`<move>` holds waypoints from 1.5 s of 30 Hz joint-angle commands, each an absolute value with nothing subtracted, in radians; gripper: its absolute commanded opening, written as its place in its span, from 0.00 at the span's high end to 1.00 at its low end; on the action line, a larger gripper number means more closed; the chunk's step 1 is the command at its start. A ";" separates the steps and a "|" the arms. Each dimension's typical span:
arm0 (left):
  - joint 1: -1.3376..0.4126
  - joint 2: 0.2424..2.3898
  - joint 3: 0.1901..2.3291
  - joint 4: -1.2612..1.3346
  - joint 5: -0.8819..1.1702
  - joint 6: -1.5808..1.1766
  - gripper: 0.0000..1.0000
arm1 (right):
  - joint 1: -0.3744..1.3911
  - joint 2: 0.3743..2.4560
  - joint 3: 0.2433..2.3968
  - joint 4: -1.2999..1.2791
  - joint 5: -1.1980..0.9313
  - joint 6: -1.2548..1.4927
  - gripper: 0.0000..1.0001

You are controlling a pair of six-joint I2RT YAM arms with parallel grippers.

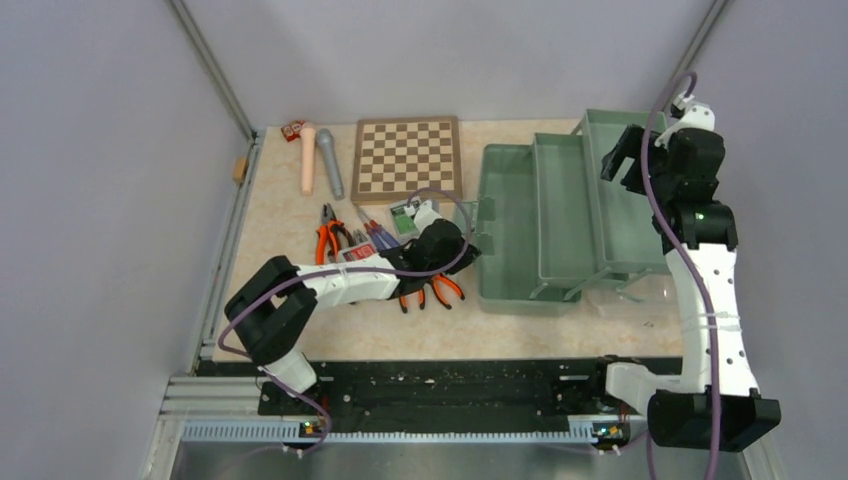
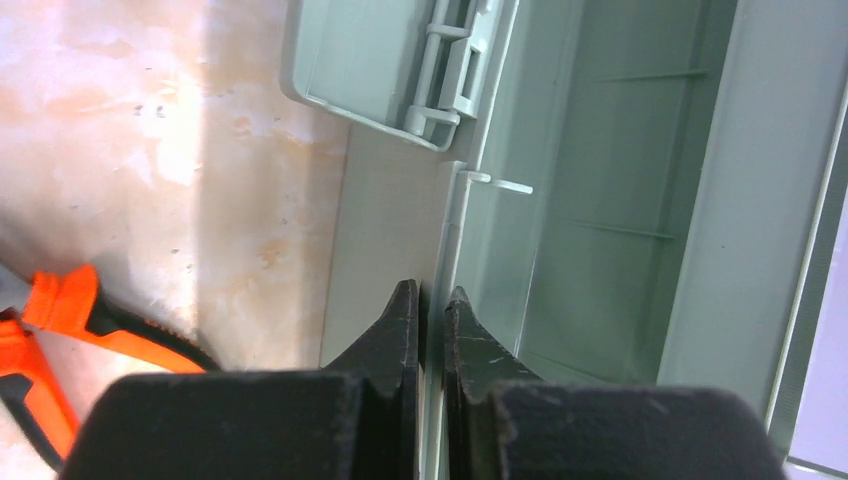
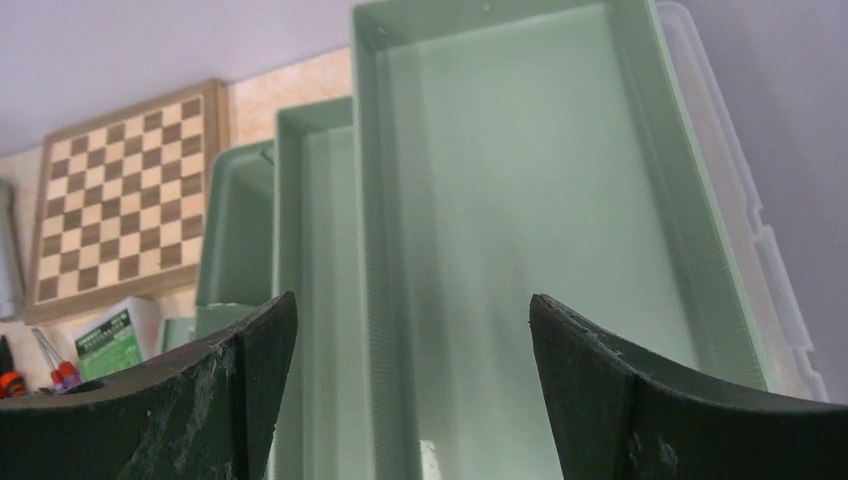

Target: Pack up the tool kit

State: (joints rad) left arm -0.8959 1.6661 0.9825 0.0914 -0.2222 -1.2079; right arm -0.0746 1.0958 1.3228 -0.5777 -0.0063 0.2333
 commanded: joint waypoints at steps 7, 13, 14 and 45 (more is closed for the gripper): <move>-0.888 1.526 0.866 0.103 -0.409 -1.370 1.00 | -0.068 1.144 1.282 -0.560 0.008 0.249 0.16; -0.911 1.550 0.812 0.137 -0.426 -1.450 1.00 | -0.024 1.166 1.271 -0.525 -0.091 0.257 0.16; -0.912 1.558 0.819 0.141 -0.427 -1.453 1.00 | -0.021 1.164 1.272 -0.520 -0.109 0.259 0.16; -0.906 1.392 0.940 0.176 -0.527 -1.081 0.24 | 0.486 1.144 1.289 -0.544 -0.100 0.222 0.17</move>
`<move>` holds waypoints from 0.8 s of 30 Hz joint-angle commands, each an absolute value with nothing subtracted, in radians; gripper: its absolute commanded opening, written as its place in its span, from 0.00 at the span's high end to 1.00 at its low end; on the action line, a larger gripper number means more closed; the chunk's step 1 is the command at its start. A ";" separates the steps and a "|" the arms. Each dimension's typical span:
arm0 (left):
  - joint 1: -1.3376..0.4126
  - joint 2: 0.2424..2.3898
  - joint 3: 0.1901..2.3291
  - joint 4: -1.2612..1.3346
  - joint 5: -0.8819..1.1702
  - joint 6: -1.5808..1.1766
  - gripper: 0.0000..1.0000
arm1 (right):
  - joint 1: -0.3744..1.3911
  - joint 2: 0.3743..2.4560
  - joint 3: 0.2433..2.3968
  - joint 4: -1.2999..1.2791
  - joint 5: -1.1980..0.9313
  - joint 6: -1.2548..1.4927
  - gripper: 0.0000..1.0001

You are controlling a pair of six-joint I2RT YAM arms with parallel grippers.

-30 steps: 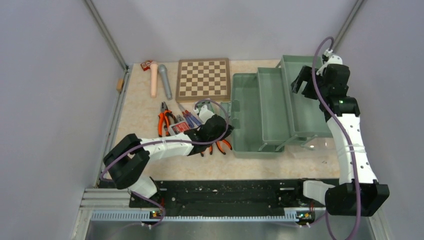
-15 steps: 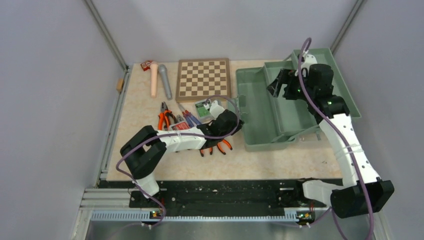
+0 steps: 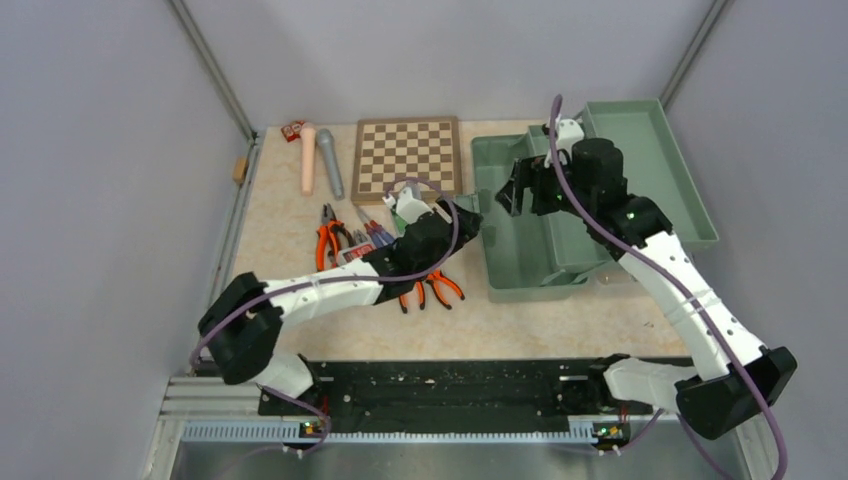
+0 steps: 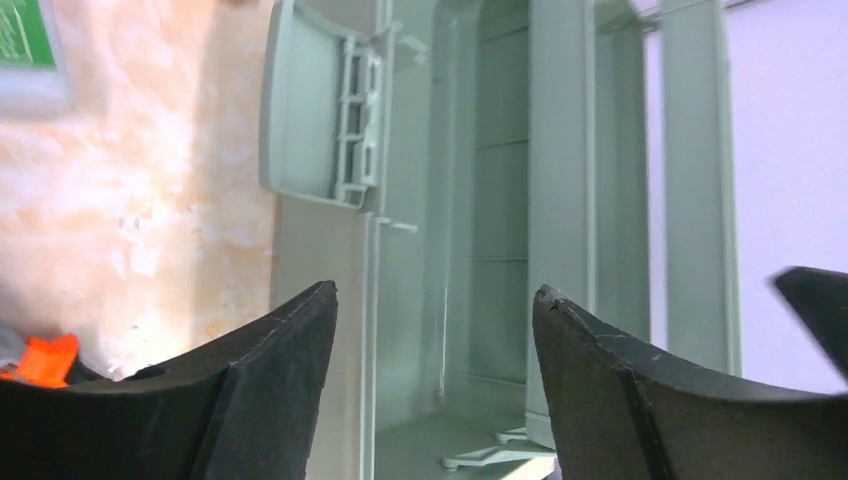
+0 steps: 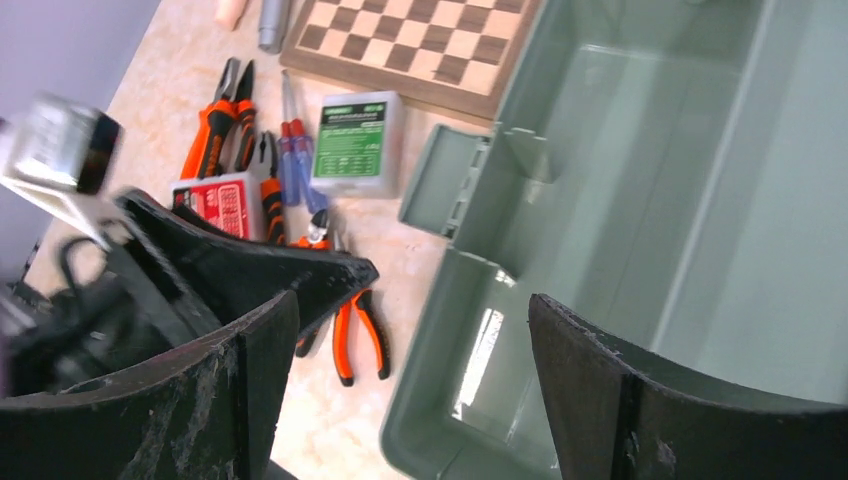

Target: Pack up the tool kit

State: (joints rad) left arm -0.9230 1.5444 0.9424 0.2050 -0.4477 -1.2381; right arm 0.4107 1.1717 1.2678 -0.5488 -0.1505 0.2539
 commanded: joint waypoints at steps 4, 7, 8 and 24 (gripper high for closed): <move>-0.838 1.210 0.890 0.048 -0.559 -0.973 0.15 | 0.569 1.146 1.253 -0.527 -0.074 0.214 0.17; -0.730 1.044 0.861 -0.109 -0.492 -0.886 0.10 | 0.633 1.159 1.230 -0.501 -0.070 0.217 0.17; -0.680 0.996 0.853 -0.162 -0.464 -0.859 0.09 | 0.648 1.166 1.223 -0.497 -0.067 0.218 0.17; -0.248 0.572 0.794 -0.747 -0.313 -0.514 0.01 | 0.858 1.430 1.190 -0.364 -0.006 0.244 0.16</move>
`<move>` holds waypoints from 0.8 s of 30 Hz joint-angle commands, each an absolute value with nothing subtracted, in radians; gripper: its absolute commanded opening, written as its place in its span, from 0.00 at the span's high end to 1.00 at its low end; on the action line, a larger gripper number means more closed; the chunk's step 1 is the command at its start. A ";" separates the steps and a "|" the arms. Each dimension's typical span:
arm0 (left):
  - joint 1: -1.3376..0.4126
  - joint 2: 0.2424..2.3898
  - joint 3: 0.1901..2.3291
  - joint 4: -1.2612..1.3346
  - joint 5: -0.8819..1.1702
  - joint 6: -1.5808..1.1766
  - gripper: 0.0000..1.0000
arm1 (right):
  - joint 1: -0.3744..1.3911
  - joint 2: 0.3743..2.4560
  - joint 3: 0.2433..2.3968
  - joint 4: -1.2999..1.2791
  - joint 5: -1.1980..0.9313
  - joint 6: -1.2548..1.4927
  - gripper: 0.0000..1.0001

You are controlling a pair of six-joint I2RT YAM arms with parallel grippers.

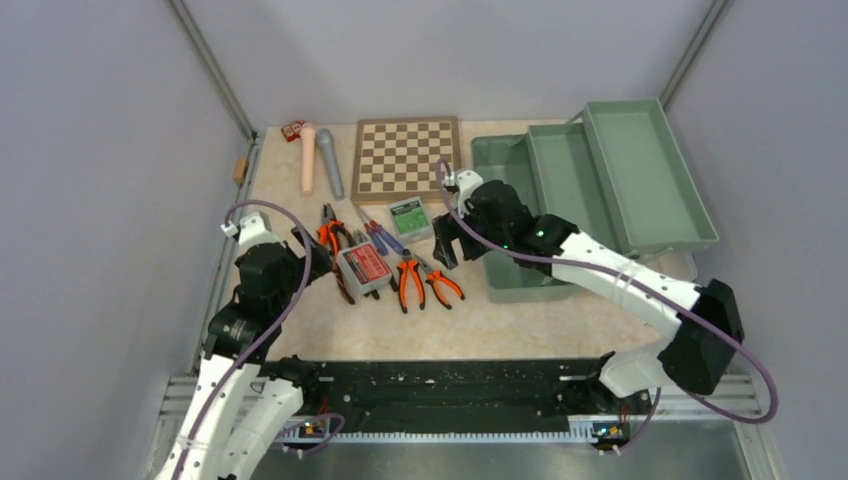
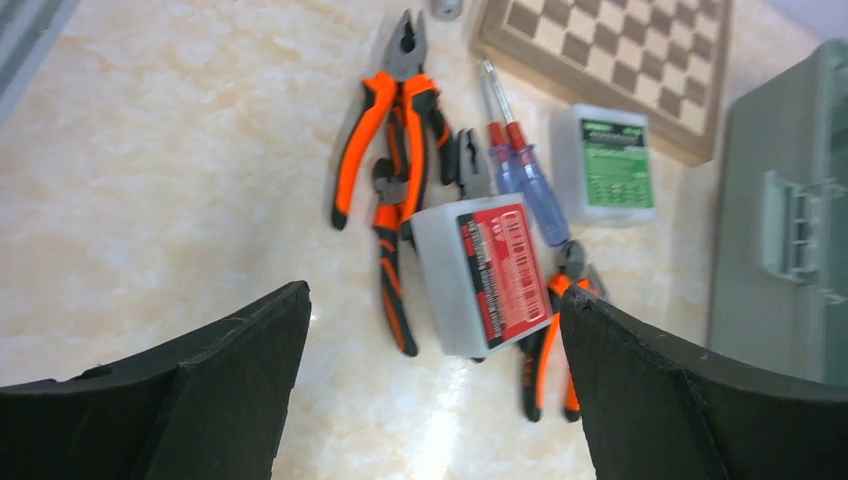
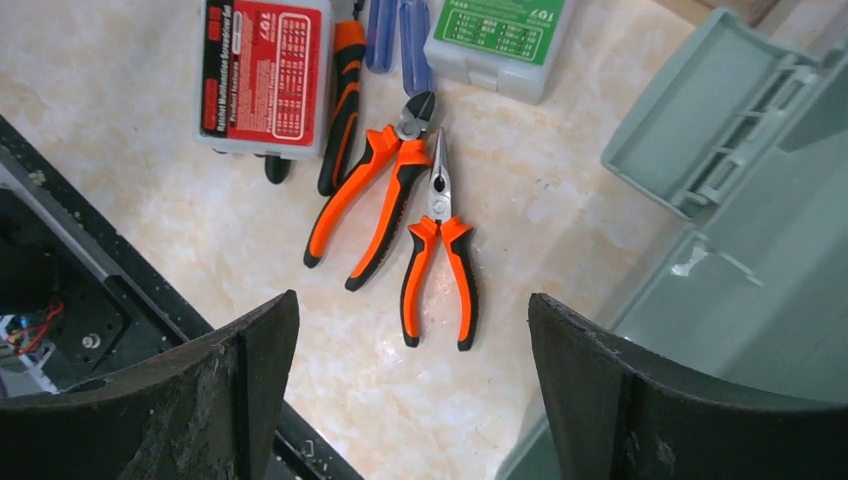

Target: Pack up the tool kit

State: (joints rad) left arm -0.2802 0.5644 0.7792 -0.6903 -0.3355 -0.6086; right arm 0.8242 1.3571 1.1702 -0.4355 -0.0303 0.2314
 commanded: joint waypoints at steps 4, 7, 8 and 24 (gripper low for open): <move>-0.233 0.594 0.857 -0.698 -0.365 -0.411 0.01 | 0.875 1.521 1.209 -0.316 0.054 0.292 0.16; -0.233 0.600 0.873 -0.640 -0.443 -0.328 0.01 | 0.876 1.595 1.221 -0.268 0.147 0.349 0.14; -0.233 0.598 0.869 -0.624 -0.470 -0.321 0.01 | 0.878 1.614 1.235 -0.259 0.177 0.355 0.14; -0.231 0.481 0.705 -0.512 -0.594 -0.309 0.02 | 0.878 2.068 1.621 -0.228 0.343 0.305 0.04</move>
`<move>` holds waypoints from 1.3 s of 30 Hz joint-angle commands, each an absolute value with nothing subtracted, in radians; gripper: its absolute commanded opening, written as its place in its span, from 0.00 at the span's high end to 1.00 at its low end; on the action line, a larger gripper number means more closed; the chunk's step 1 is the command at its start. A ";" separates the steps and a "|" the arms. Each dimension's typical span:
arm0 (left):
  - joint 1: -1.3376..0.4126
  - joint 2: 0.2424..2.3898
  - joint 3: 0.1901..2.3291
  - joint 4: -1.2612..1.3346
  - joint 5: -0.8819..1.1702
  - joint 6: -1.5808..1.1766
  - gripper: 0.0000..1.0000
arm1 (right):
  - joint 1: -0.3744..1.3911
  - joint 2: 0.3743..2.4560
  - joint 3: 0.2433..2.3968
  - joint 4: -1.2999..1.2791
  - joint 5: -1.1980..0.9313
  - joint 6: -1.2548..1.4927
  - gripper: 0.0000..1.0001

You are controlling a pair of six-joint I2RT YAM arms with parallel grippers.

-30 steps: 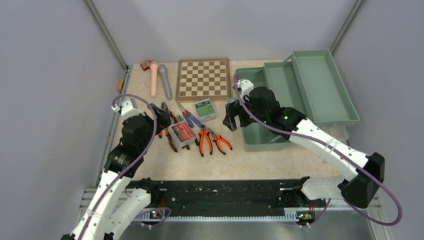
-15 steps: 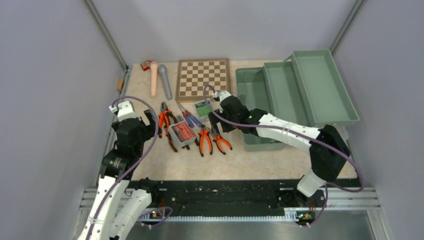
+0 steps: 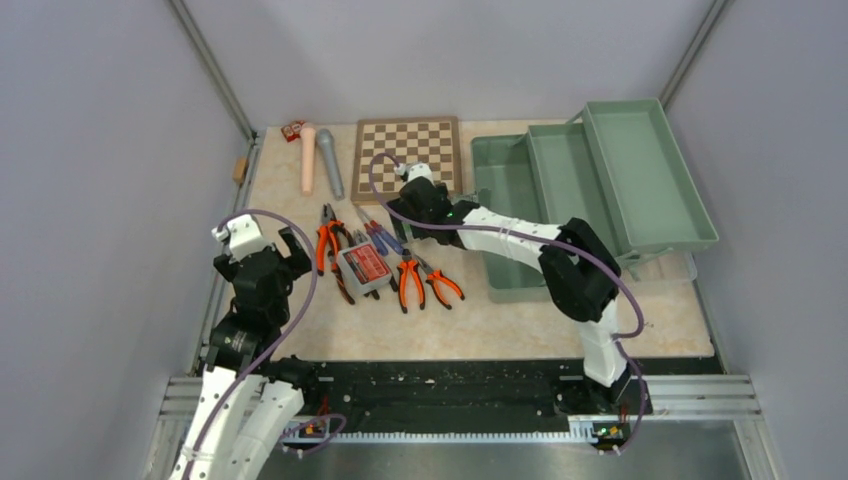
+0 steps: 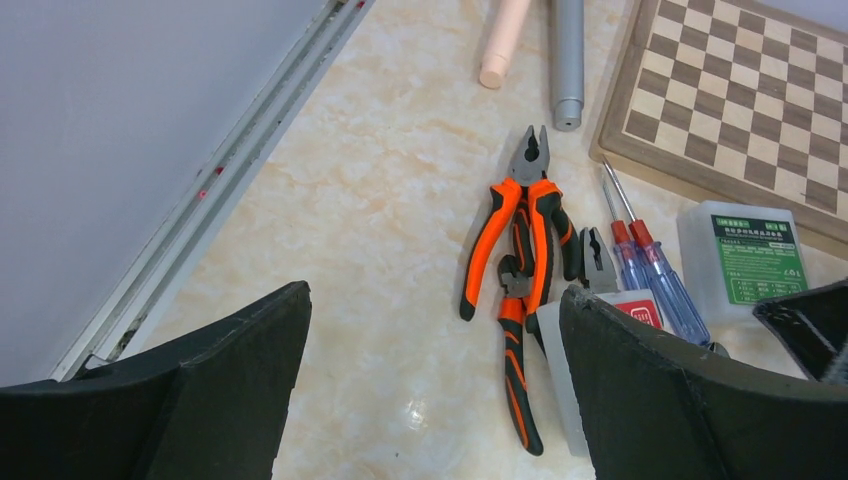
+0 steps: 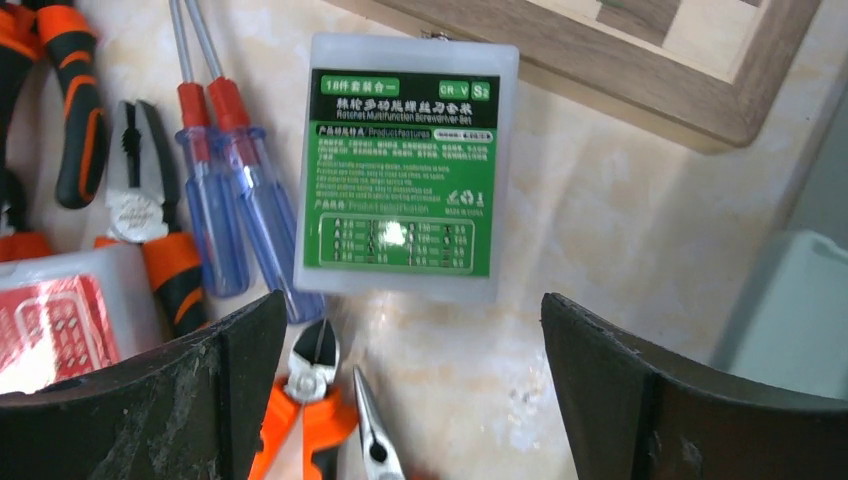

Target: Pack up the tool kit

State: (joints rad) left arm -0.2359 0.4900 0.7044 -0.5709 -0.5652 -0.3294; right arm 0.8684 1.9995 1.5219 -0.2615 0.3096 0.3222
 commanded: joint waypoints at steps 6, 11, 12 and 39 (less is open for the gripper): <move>-0.231 0.480 0.705 -0.511 -0.571 -0.308 0.03 | 0.877 2.191 1.729 -0.227 0.352 0.292 0.01; -0.230 0.481 0.704 -0.511 -0.565 -0.308 0.03 | 0.878 2.272 1.799 -0.260 0.410 0.307 0.01; -0.230 0.480 0.704 -0.510 -0.562 -0.307 0.03 | 0.877 2.282 1.802 -0.259 0.420 0.303 0.01; -0.230 0.475 0.704 -0.513 -0.557 -0.302 0.05 | 0.872 1.863 1.782 -0.343 0.320 0.112 0.43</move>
State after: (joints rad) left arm -0.2359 0.4866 0.7044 -0.5488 -0.5575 -0.3130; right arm 0.8703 2.0129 1.7222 -0.3599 0.2962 0.1848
